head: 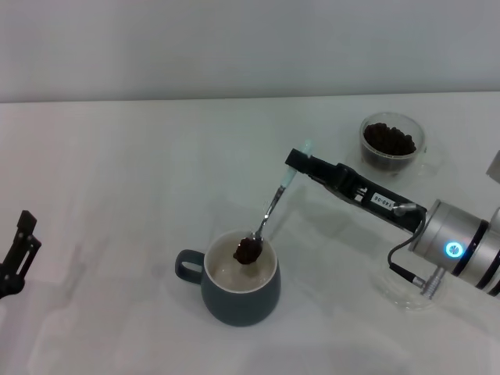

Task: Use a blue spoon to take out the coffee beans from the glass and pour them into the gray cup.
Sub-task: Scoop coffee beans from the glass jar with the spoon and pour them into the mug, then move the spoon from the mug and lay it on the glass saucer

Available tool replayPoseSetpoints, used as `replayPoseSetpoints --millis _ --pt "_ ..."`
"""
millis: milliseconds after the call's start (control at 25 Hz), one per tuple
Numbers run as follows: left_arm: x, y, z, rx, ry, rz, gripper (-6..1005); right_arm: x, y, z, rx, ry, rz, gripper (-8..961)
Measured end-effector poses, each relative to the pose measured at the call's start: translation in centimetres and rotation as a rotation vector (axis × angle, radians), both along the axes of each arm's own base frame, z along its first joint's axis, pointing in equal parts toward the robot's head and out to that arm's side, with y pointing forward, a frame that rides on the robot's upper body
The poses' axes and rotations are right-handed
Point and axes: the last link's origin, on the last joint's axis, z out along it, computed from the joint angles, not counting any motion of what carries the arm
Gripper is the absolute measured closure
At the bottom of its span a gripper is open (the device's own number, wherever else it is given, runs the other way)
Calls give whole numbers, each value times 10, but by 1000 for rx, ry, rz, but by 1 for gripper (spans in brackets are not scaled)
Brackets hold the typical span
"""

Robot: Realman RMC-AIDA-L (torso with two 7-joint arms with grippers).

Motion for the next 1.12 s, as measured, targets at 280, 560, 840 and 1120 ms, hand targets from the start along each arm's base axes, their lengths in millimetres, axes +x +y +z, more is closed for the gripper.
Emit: replayPoseSetpoints --millis 280,560,840,1120 --pt "0 1 0 2 2 -2 197 -8 -3 3 108 -87 139 797" --pt "0 1 1 5 1 -1 198 -17 -9 5 244 -196 318 797" --pt "0 2 1 3 5 -1 198 -10 -11 19 310 -175 314 796" --pt "0 1 0 -1 -2 4 197 41 -21 75 350 -67 124 796"
